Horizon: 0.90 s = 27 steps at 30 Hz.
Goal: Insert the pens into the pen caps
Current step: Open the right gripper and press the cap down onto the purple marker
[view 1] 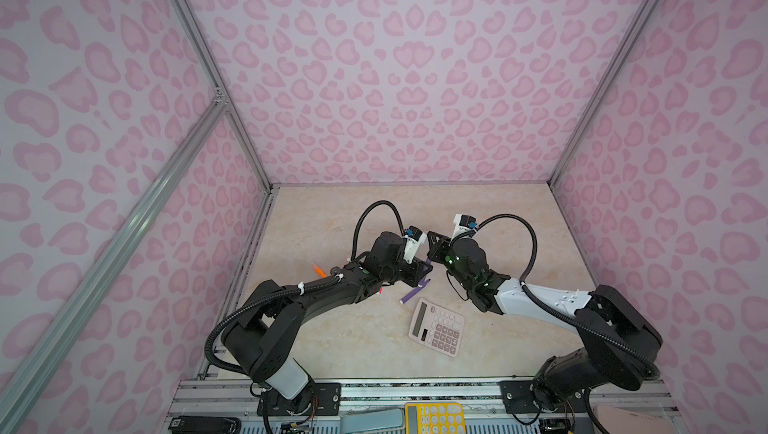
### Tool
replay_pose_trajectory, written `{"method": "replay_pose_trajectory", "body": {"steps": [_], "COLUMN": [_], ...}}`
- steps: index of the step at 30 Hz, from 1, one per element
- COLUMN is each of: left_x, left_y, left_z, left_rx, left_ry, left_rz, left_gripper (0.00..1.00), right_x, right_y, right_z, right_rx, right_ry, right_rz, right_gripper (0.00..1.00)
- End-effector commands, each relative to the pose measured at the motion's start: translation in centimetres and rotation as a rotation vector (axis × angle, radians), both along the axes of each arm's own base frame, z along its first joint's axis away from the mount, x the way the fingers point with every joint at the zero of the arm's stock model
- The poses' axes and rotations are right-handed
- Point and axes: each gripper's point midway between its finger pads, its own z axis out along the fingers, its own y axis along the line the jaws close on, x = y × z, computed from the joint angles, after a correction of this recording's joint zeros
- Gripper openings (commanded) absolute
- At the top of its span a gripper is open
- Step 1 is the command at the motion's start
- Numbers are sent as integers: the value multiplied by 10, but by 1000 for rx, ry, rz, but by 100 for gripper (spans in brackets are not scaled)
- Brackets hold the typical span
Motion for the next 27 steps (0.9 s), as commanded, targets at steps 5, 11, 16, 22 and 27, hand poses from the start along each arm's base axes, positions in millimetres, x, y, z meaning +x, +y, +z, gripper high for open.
{"method": "replay_pose_trajectory", "body": {"steps": [5,11,16,22,27], "left_x": [74,87,94,106,112], "left_y": [39,49,56,62,65], "left_z": [82,93,107,121,129], "left_rx": [-98,-106,-110,-92,-126], "left_ry": [-292,-301,-323,-355,-348], "left_rz": [376,422,447,486,490], "left_gripper": [4,4,4,4,4], "right_x": [-22,-25,-27,-34,-36], "right_y": [14,28,34,46,47], "right_z": [-41,-45,-46,-45,-43], "right_rx": [-47,-65,-61,-54,-45], "right_ry": [154,153,153,153,141], "right_rz": [84,116,132,159,164], "right_gripper": [0,0,0,0,0]}}
